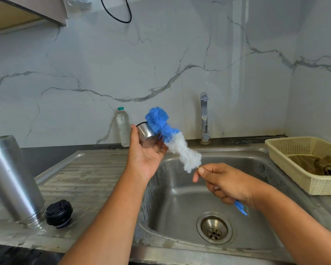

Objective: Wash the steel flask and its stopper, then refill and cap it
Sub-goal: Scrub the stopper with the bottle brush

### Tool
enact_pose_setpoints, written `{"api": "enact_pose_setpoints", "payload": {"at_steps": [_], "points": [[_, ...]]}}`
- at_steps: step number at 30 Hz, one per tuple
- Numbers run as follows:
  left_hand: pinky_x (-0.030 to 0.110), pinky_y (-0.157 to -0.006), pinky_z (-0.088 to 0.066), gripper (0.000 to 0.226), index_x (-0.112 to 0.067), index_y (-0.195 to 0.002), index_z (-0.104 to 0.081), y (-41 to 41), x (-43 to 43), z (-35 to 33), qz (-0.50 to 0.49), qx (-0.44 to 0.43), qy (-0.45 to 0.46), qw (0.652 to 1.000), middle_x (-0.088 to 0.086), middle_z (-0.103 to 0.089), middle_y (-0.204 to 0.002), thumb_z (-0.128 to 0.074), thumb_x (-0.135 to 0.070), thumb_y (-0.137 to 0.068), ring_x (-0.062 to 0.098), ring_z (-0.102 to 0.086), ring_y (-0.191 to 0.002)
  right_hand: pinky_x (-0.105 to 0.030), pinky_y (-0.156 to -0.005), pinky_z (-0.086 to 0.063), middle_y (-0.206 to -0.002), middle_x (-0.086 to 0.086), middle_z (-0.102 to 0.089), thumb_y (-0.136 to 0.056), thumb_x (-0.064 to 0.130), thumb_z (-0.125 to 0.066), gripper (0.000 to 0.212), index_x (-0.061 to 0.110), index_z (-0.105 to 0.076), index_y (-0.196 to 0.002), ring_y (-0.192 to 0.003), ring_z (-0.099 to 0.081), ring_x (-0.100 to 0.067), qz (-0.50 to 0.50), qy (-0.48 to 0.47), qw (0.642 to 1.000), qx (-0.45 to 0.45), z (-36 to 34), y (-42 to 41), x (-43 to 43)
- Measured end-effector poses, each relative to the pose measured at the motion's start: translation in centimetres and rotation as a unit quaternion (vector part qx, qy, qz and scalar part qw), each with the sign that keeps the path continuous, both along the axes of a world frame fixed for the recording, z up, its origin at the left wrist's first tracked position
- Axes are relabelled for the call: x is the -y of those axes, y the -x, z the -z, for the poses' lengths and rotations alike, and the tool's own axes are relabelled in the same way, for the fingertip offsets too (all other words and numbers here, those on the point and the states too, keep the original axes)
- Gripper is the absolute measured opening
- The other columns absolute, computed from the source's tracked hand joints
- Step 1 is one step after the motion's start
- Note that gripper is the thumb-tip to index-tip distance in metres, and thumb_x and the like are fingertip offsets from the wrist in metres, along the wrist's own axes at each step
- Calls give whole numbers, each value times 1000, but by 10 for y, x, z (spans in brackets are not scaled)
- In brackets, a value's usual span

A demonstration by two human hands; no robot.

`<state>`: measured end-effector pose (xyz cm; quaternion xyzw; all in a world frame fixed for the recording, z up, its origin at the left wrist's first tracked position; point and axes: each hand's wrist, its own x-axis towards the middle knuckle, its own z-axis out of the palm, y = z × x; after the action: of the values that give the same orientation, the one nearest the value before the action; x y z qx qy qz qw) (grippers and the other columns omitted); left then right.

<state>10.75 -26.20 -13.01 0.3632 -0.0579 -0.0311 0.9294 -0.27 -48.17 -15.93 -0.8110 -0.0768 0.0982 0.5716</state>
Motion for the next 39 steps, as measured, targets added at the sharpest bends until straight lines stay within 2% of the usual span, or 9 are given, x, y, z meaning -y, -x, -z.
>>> {"api": "enact_pose_setpoints", "payload": {"at_steps": [3, 7, 10, 12, 14, 16, 26, 34, 39], "points": [[42, -92, -59, 60, -16, -130, -65, -2, -10, -3, -36, -5, 42, 998, 15, -78, -109, -56, -66, -97, 29, -75, -100, -24, -44, -18, -63, 5, -33, -107, 44, -45, 35, 20, -71, -107, -52, -20, -12, -37, 6, 999, -25, 1, 3, 2], [48, -114, -44, 76, -14, -140, -63, -3, -7, 3, 22, -18, 14, 1000, 17, -66, -139, -60, -72, -90, 31, -61, -132, -24, -44, -17, -63, 5, -33, -107, 44, -45, 34, 21, -71, -104, -52, -19, -11, -31, -15, 999, -20, 4, 0, -3], [49, -117, -39, 85, -11, -140, -62, -4, -2, 5, 43, -24, 11, 999, 17, -63, -142, -66, -74, -84, 31, -57, -137, -24, -44, -16, -63, 4, -32, -107, 43, -46, 34, 20, -71, -104, -52, -19, -11, -13, -31, 999, -10, 2, -1, 0], [43, -111, -46, 82, -11, -137, -64, -3, -2, 4, 30, -32, 19, 999, 17, -71, -130, -66, -74, -84, 29, -64, -124, -25, -45, -16, -63, 4, -33, -107, 43, -45, 35, 19, -70, -104, -52, -20, -11, -11, -26, 1000, -4, 2, -1, 1], [31, -90, -54, 76, -12, -130, -67, -1, -3, 1, 9, -39, 22, 999, 12, -72, -111, -68, -72, -84, 23, -63, -100, -26, -45, -17, -63, 5, -35, -107, 44, -45, 35, 19, -70, -103, -52, -21, -12, -6, -20, 1000, -1, 3, -2, -2], [28, -80, -52, 72, -11, -127, -67, 0, -4, -1, -3, -39, 30, 999, 12, -69, -111, -71, -68, -83, 21, -59, -97, -26, -45, -18, -62, 5, -37, -108, 43, -44, 36, 19, -70, -102, -51, -21, -11, 8, -14, 1000, 6, 5, -4, -4], [40, -86, -59, 47, -4, -131, -57, -5, -3, 0, -6, -64, 79, 995, 28, -66, -124, -57, -44, -105, 37, -68, -111, -29, -48, -20, -60, 7, -37, -108, 40, -45, 38, 20, -74, -94, -52, -23, -11, 79, 33, 995, 50, 8, -7, -5], [46, -106, -55, 61, -8, -129, -60, -7, -9, -6, -68, -33, 90, 993, 18, -70, -125, -68, -56, -92, 32, -70, -114, -26, -46, -20, -55, 10, -38, -109, 38, -45, 38, 15, -73, -96, -49, -22, -10, 63, 68, 995, 41, 4, -3, -3], [48, -110, -51, 75, -8, -137, -60, -5, 3, 4, -14, -24, 29, 999, 22, -69, -131, -76, -58, -84, 34, -66, -125, -27, -46, -19, -58, 8, -38, -108, 39, -45, 38, 16, -73, -96, -50, -21, -11, 68, 38, 996, 42, 5, -4, -7]]}}
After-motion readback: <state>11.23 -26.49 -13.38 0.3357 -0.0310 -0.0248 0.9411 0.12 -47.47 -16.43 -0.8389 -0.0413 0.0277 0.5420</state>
